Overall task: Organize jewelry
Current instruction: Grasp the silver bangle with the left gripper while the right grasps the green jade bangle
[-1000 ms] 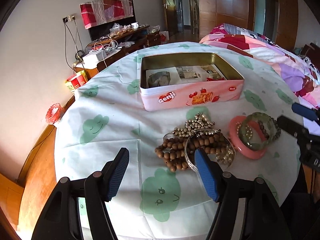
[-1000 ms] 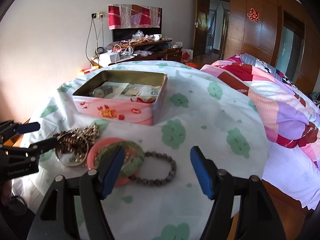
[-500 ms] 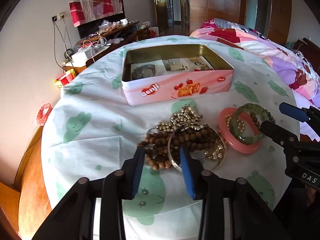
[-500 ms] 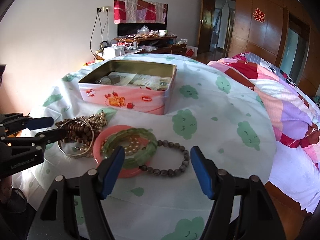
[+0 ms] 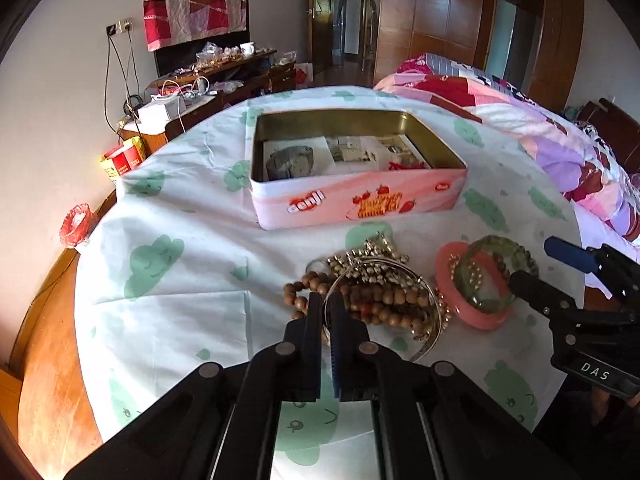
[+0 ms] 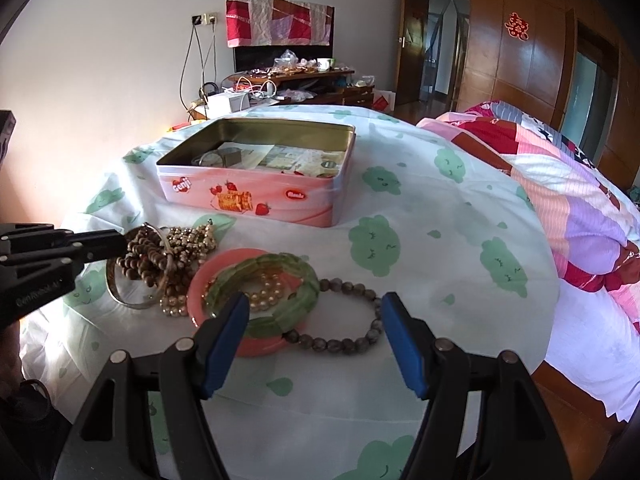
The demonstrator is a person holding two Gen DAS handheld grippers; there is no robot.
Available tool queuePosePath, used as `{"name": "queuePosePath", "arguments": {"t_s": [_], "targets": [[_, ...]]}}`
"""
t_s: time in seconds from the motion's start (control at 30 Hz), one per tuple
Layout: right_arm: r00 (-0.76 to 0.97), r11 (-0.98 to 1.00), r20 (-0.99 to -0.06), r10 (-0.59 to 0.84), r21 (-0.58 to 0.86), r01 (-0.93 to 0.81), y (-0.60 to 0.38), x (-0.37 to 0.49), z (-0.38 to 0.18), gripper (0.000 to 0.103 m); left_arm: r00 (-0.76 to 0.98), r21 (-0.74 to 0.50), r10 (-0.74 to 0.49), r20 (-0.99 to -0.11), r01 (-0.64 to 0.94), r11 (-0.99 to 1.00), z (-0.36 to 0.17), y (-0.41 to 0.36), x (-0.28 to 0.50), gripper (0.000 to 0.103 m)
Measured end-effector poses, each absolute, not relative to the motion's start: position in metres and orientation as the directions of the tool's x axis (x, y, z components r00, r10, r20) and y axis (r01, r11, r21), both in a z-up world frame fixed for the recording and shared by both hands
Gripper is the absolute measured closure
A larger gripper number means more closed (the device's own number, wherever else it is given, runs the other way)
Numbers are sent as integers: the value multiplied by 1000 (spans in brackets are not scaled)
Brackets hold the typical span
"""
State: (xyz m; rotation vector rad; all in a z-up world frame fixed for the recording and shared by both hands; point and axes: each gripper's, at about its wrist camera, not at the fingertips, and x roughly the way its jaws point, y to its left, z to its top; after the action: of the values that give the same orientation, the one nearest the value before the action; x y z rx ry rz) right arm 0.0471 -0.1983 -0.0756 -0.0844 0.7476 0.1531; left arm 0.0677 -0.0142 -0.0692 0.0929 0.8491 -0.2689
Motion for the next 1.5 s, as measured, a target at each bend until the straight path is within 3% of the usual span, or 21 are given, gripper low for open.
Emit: {"name": "queuePosePath", "arguments": {"t_s": [0.3, 0.5, 0.63, 0.67, 1.5], "targets": [[716, 984, -685, 134, 8, -176, -200, 56, -76, 33, 690, 9, -161, -706, 236, 972, -54, -5, 69, 101], [692, 979, -704, 160, 23, -203, -196, 63, -81, 55, 679, -1, -162, -716, 231, 973, -60, -3, 73, 101], [679, 972, -711, 183, 29, -232, -191, 63, -82, 88, 682, -5, -164, -713, 229, 973, -60, -4, 73, 101], [683, 971, -706, 187, 30, -235, -191, 62, -80, 91, 683, -7, -166, -712, 229, 973, -60, -4, 73, 101], [762, 971, -617, 195, 15, -237, -196, 66, -38, 91, 727, 6, -192, -659, 259, 966, -27, -9, 81, 101]]}}
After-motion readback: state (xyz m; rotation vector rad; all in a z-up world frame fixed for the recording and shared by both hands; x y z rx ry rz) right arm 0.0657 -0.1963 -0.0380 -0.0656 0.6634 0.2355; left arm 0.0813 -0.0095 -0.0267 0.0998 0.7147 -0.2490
